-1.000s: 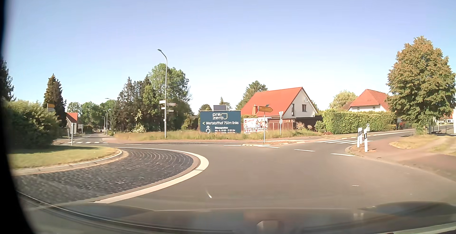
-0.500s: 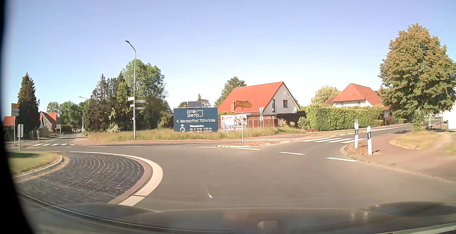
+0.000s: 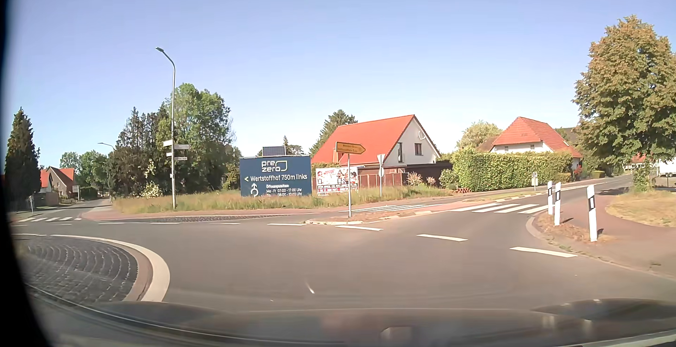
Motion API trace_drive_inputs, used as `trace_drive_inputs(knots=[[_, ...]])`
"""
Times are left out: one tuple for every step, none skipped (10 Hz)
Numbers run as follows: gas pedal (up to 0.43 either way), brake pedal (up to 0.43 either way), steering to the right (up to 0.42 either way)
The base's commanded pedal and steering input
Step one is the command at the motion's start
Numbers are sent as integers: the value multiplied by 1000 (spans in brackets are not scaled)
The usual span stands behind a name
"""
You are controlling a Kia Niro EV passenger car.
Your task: Follow the waypoints while adhering to traffic rules and regulations
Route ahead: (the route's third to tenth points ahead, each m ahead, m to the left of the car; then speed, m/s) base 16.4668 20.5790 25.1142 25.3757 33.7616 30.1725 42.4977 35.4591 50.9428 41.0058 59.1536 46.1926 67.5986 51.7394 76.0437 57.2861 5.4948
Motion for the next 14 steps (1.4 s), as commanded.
trace_drive_inputs(knots=[[98,6,-115],[98,6,-137],[98,6,-164],[98,6,-191],[98,6,-212],[98,6,-234],[98,6,-258],[98,6,-278],[98,6,-294],[98,6,-301],[98,6,-303],[98,6,-304],[98,6,-310],[98,6,-316]])
